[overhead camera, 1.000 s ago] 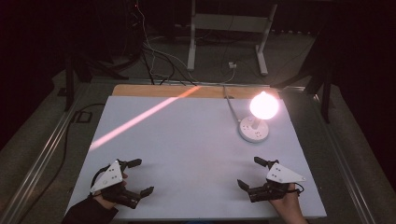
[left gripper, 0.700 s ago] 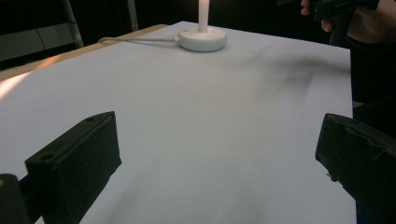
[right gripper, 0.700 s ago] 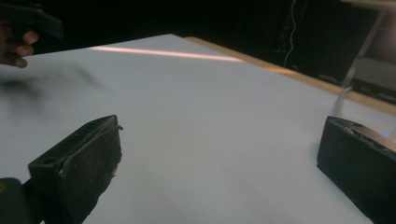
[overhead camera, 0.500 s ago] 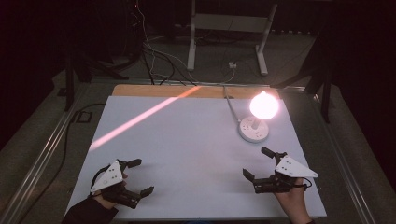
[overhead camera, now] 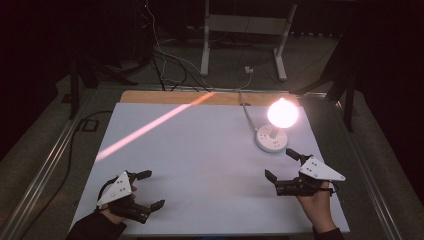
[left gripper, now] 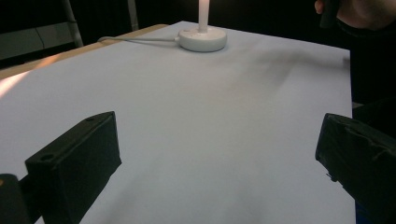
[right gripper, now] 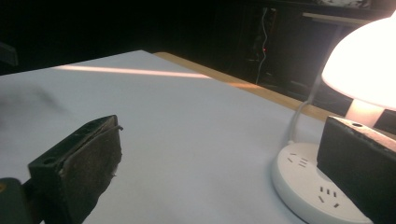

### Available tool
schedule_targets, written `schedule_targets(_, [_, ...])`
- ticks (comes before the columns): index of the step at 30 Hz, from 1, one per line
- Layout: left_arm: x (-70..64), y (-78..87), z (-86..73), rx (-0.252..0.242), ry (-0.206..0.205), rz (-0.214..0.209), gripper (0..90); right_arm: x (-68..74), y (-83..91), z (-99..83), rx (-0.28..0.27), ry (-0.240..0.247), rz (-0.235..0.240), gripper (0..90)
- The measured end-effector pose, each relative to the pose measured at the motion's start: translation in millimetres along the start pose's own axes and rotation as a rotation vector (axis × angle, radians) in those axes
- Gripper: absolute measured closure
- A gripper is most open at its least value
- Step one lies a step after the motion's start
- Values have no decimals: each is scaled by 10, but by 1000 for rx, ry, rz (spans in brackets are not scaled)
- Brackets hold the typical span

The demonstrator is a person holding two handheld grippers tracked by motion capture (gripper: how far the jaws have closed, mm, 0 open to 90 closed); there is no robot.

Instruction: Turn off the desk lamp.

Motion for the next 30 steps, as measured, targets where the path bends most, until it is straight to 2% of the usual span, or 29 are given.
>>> schedule_targets(11, [-3,1,2,1,-2,0,6,-257,-107,39,14,-23,-52,0])
schedule_targets(14, [-3,-1,4,-2,1,0,6,-356,-144,33,46,-54,-48,0])
schedule_targets(22, [0,1,6,-4,6,1,6,-508,-214,4,73,-42,-75,0])
schedule_targets(25, [-1,1,7,-6,7,-1,6,-570,-262,-29,118,-56,-75,0])
schedule_targets(27, [0,3,8,-6,6,0,6,-591,-280,-38,117,-48,-82,0])
schedule_targets(30, [0,4,8,-7,7,-1,6,-666,-357,-73,120,-68,-95,0])
Point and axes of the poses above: each handheld gripper's, and its own axes: y roughly backward along the jaws, z roughly out of its top, x roughly to its left, the point moved 7 cm from there along -y, roughly forward along the jaws, and after that the axes turned 10 degrees about -z, right-handed, at the moved point
